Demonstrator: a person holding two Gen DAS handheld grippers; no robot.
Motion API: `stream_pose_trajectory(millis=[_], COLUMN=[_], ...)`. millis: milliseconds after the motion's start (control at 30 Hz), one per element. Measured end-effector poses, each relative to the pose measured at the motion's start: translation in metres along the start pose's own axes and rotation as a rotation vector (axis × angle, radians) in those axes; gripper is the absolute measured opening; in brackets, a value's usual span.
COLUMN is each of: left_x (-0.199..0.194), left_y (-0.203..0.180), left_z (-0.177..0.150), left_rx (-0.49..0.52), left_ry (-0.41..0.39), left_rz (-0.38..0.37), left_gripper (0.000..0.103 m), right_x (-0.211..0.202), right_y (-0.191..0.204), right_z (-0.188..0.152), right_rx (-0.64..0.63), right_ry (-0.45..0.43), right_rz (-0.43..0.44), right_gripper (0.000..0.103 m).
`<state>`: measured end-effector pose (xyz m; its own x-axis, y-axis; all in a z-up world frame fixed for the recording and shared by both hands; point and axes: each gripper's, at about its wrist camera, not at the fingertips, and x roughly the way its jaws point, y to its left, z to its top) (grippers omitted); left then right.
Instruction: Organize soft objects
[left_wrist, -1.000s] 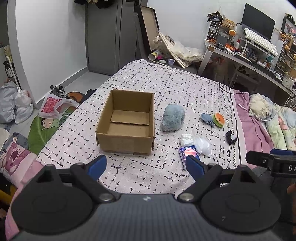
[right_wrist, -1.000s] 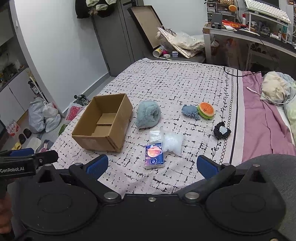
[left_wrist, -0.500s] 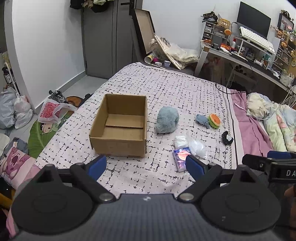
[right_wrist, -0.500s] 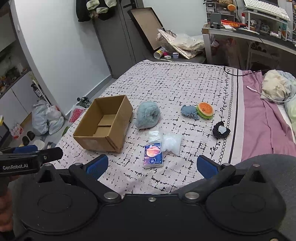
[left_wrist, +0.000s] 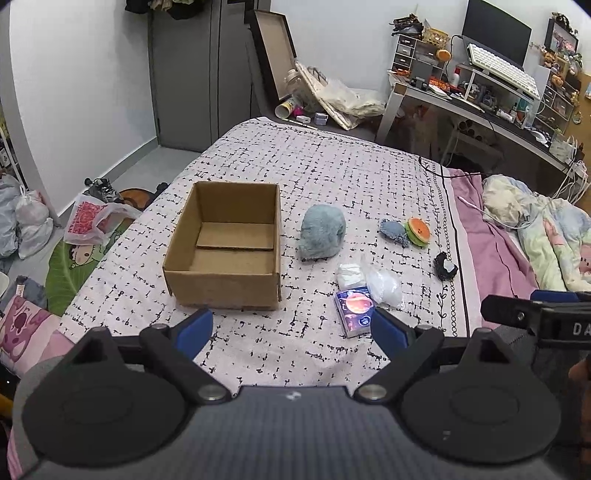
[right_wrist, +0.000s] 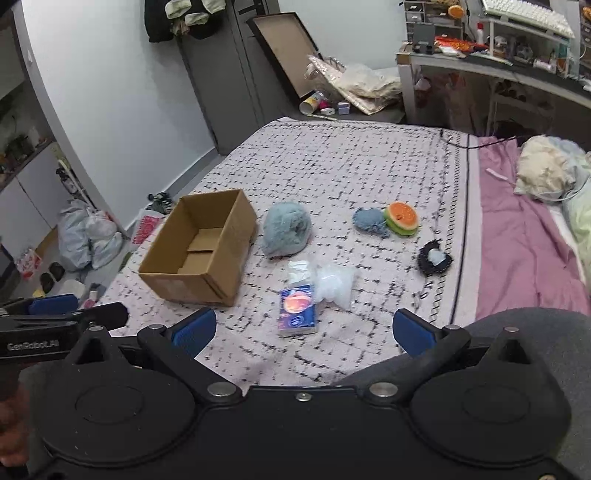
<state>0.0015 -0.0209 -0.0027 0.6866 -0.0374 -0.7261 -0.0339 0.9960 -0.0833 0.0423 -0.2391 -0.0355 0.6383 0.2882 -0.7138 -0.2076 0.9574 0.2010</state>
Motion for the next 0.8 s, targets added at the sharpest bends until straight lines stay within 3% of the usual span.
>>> stream_pose_trajectory(millis=[500,800], left_x=[0.026,0.06], left_y=[-0.004,-0.015], left_z=[0.008,0.012], left_rx=[-0.021,-0.018], left_ry=[0.027,0.048], left_rz=[0.009,0.009], left_gripper=[0.091,0.091], right_x=[0.023,0.048], right_y=[-0.007,-0.029], right_z=[0.01,0.011], right_rx=[0.003,0.075], right_ry=[0.038,0.043], right_rz=[0.012,0.037], right_gripper=[0.103,0.103])
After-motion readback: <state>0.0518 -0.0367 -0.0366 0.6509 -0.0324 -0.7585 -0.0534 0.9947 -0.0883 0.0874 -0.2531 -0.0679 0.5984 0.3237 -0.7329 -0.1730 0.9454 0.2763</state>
